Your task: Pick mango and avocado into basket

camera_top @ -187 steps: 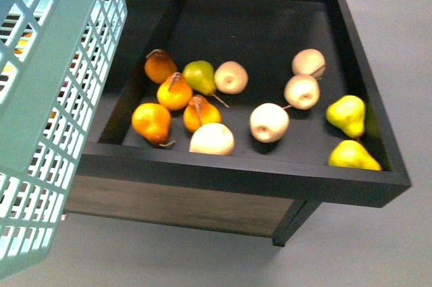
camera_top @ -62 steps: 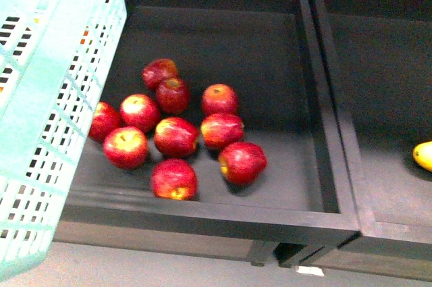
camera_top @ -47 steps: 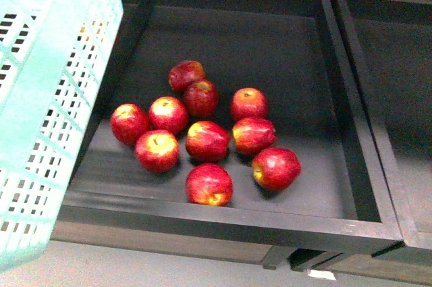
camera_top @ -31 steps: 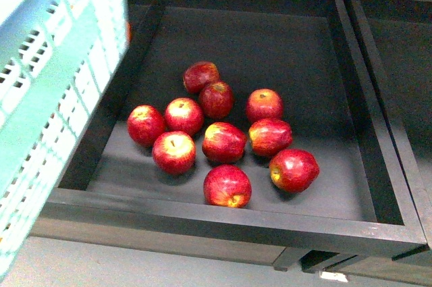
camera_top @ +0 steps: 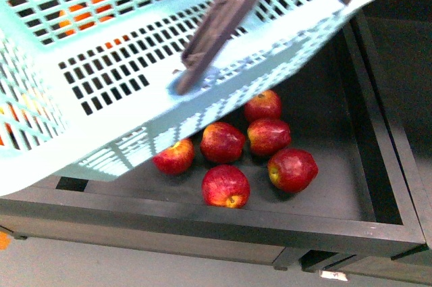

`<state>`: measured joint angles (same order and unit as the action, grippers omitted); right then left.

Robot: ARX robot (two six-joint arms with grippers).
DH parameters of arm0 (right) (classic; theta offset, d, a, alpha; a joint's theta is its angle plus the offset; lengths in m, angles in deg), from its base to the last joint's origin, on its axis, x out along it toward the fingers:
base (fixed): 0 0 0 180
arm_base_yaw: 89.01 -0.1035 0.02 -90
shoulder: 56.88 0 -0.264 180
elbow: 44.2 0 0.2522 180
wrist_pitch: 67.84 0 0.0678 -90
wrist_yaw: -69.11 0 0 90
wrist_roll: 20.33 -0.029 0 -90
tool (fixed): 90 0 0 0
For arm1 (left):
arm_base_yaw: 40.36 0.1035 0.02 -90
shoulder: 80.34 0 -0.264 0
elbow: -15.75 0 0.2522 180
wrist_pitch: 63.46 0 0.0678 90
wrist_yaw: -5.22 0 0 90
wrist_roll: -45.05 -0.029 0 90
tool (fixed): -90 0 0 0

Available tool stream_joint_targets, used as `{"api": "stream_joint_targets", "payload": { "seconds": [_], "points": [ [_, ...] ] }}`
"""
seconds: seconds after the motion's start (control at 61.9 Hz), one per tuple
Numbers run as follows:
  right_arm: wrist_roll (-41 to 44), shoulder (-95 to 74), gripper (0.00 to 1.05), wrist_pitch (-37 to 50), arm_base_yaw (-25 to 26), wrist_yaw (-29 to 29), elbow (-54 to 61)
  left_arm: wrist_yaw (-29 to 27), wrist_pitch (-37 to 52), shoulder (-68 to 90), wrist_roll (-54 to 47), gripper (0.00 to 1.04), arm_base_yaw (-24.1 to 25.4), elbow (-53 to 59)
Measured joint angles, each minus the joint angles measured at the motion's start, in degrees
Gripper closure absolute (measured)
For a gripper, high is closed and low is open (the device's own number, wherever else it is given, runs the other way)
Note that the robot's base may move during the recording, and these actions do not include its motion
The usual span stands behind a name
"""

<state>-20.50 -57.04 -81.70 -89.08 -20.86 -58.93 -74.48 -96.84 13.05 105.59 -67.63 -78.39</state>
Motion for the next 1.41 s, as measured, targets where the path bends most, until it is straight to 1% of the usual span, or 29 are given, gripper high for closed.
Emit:
{"api": "stream_joint_targets", "payload": {
  "seconds": [0.145, 0.242, 0.339, 0.55, 0.776, 0.808, 0.841, 0.857, 0.889, 0.905, 0.938, 0.986, 1.002, 1.051, 1.067, 1.115, 1.18, 1.245, 1.342, 1.406],
  "points": [
    [0.0, 0.0, 0.09, 0.0, 0.0, 0.0, 0.0, 4.5, -2.0, 2.5, -1.1, 0.9, -6.9, -3.6],
    [0.0, 0.0, 0.09, 0.0, 0.0, 0.0, 0.0, 6.3, -2.6, 2.4, -1.8, 0.9, -8.5, -3.6],
    [0.0, 0.0, 0.09, 0.0, 0.0, 0.0, 0.0, 6.4, -2.6, 2.4, -2.0, 0.9, -8.7, -3.6],
    [0.0, 0.0, 0.09, 0.0, 0.0, 0.0, 0.0, 4.5, -2.6, 2.4, -3.3, 0.9, -8.1, -3.6],
    [0.0, 0.0, 0.09, 0.0, 0.0, 0.0, 0.0, 4.9, -2.7, 2.4, -3.5, 0.9, -8.0, -3.6],
    [-4.1, -2.5, 0.09, -5.6, -0.7, -4.2, -2.0, 5.0, -2.7, 2.4, -3.5, 0.9, -8.0, -3.6],
    [-6.7, -5.4, 0.09, -10.2, -0.5, -6.8, -3.9, 5.2, -2.7, 2.4, -3.5, 0.9, -8.0, -3.6],
    [-9.3, -7.9, 0.09, -13.4, 0.3, -7.8, -5.3, 5.2, -2.7, 2.4, -3.5, 0.9, -8.0, -3.6],
    [-12.5, -11.0, 0.09, -16.3, 1.8, -7.9, -6.7, 5.2, -2.7, 2.4, -3.4, 0.9, -8.0, -3.6],
    [-13.8, -12.0, 0.09, -17.0, 2.4, -7.8, -7.1, 5.3, -2.7, 2.4, -3.4, 0.9, -8.0, -3.6],
    [-18.1, -15.8, 0.09, -17.2, 6.0, -6.0, -7.7, 5.3, -2.7, 2.3, -3.5, 0.9, -8.1, -3.6],
    [-20.7, -19.9, 0.09, -14.6, 11.7, -2.5, -8.5, 5.2, -2.7, 2.3, -3.5, 0.9, -8.1, -3.6],
    [-21.6, -21.9, 0.09, -12.9, 14.8, -0.5, -9.3, 5.1, -2.7, 2.3, -3.5, 0.9, -8.1, -3.6],
    [-22.9, -27.0, 0.09, -9.1, 21.5, 3.3, -11.6, 4.8, -2.7, 2.3, -3.5, 0.9, -8.0, -3.6],
    [-23.4, -30.1, 0.09, -7.0, 24.7, 5.1, -12.9, 4.7, -2.7, 2.3, -3.6, 0.9, -8.0, -3.6],
    [-24.7, -37.1, 0.09, -2.7, 30.2, 7.5, -15.8, 4.8, -2.7, 2.3, -3.7, 0.9, -8.0, -3.6],
    [-25.8, -44.9, 0.09, 1.7, 33.9, 7.1, -18.6, 4.9, -2.7, 2.3, -3.6, 0.9, -8.0, -3.6],
    [-27.1, -53.0, 0.09, 5.6, 36.0, 6.1, -21.2, 4.9, -2.7, 2.3, -3.6, 0.9, -8.0, -3.6],
    [-30.0, -65.3, 0.09, 10.1, 37.0, 4.6, -24.9, 4.9, -2.7, 2.3, -3.7, 0.9, -8.0, -3.6],
    [-32.4, -73.4, 0.09, 11.6, 37.1, 4.2, -27.7, 5.0, -2.7, 2.3, -3.6, 0.9, -8.0, -3.6]
  ]
}}
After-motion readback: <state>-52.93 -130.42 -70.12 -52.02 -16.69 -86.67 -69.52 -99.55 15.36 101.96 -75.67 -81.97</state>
